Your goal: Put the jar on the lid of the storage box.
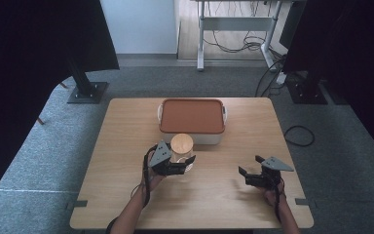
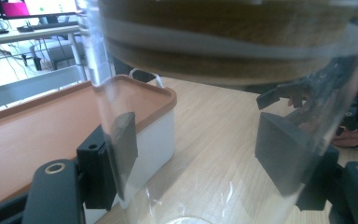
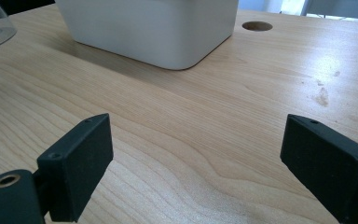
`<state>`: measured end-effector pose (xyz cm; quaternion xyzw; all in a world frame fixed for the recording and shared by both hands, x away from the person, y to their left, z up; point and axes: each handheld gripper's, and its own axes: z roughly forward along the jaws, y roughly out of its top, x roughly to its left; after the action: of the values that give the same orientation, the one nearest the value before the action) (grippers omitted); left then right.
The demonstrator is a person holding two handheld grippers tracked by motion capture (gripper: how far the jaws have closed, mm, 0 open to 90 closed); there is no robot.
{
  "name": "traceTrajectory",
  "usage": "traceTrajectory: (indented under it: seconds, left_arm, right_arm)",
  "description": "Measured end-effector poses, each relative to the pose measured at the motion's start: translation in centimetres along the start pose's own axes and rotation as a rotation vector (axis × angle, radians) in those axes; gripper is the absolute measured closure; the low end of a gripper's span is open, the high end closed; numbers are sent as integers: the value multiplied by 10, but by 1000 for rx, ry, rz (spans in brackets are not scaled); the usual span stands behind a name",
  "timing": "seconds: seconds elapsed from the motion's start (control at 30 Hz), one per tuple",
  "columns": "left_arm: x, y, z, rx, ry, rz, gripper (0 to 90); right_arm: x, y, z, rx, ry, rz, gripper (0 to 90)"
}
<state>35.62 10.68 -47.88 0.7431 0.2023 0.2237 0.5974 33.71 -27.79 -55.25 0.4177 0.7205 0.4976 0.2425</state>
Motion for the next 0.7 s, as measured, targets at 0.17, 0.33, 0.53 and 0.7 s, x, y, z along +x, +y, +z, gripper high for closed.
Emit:
traceTrajectory:
  seconds: [0.17,0.33,0.53,0.7]
  left_arm:
    - [2,3,1,2,5,6,259]
    - [5,6,0,-2,12,10,259]
    - [9,8,0,-1,23,15,259]
    - [12,7,3,-2,28,7,259]
  right_arm:
    - [0,0,0,2,1,-2,93]
    - [0,0,0,4,2,-3,93]
    - [1,0,0,7,1,-4,94]
    - [1,0,0,6,1,-3,94]
